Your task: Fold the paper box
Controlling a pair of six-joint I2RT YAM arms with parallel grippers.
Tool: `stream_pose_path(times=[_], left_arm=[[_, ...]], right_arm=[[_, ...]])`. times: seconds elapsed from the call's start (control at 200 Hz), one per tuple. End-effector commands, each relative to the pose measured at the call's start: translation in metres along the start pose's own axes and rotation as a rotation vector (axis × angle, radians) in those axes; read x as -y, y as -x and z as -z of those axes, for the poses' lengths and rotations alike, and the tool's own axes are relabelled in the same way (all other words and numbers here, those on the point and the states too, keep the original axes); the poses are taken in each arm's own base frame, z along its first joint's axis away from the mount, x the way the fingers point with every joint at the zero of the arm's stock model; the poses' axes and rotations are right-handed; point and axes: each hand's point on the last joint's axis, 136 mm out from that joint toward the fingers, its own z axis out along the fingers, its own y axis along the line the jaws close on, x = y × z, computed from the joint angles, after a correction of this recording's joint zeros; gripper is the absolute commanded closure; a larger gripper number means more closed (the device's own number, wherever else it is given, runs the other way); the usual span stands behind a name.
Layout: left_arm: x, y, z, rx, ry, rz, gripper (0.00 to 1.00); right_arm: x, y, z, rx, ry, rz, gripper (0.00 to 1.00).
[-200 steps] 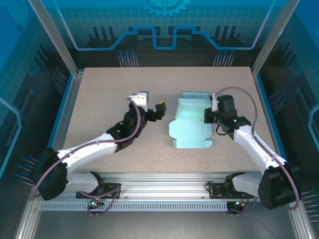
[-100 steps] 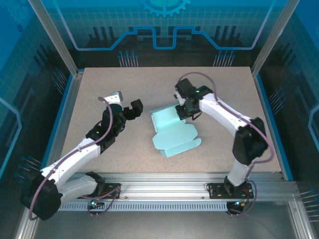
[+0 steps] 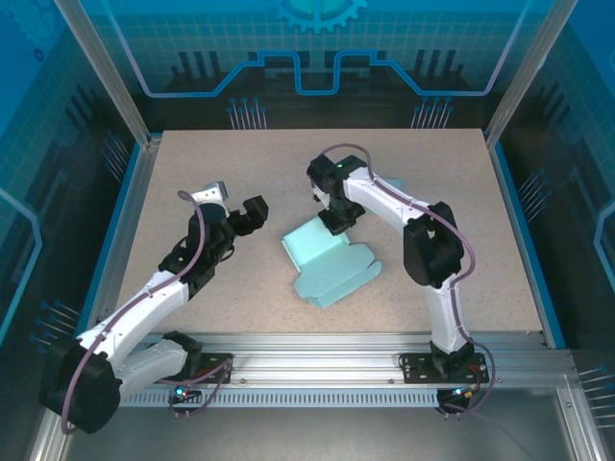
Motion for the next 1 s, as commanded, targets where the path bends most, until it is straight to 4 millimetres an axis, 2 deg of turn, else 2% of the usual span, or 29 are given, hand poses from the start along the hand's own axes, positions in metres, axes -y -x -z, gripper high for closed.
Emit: stream_pose_path(times=[0.0, 0.205, 0.25, 0.27, 0.425, 0.996], left_arm=[[-0.001, -0.004, -0.002, -0.017, -0.023, 0.028, 0.01], [-0.004, -0.005, -0.004, -0.026, -0.028, 0.038, 0.01], [-0.004, -0.005, -0.004, -0.026, -0.031, 0.041, 0.01], [-0.004, -0.005, -0.004, -0.028, -0.032, 0.041, 0.01], [-0.005, -0.008, -0.006, -0.036, -0.038, 0.047, 0.01], [-0.004, -0.013, -0.011, -0.058, -0.049, 0.051, 0.01]], right_arm=[[0.001, -0.012, -0.009, -0.103, -0.038, 0.045, 1.0], [0.003, 0.004, -0.02, -0.124, -0.07, 0.049, 1.0], [0.005, 0.008, -0.017, -0.116, -0.085, 0.048, 1.0], [0.006, 0.009, -0.027, -0.14, -0.094, 0.05, 1.0], [0.011, 0.019, -0.043, -0.173, -0.137, 0.053, 1.0], [0.029, 0.046, -0.087, -0.165, -0.31, 0.077, 0.98]])
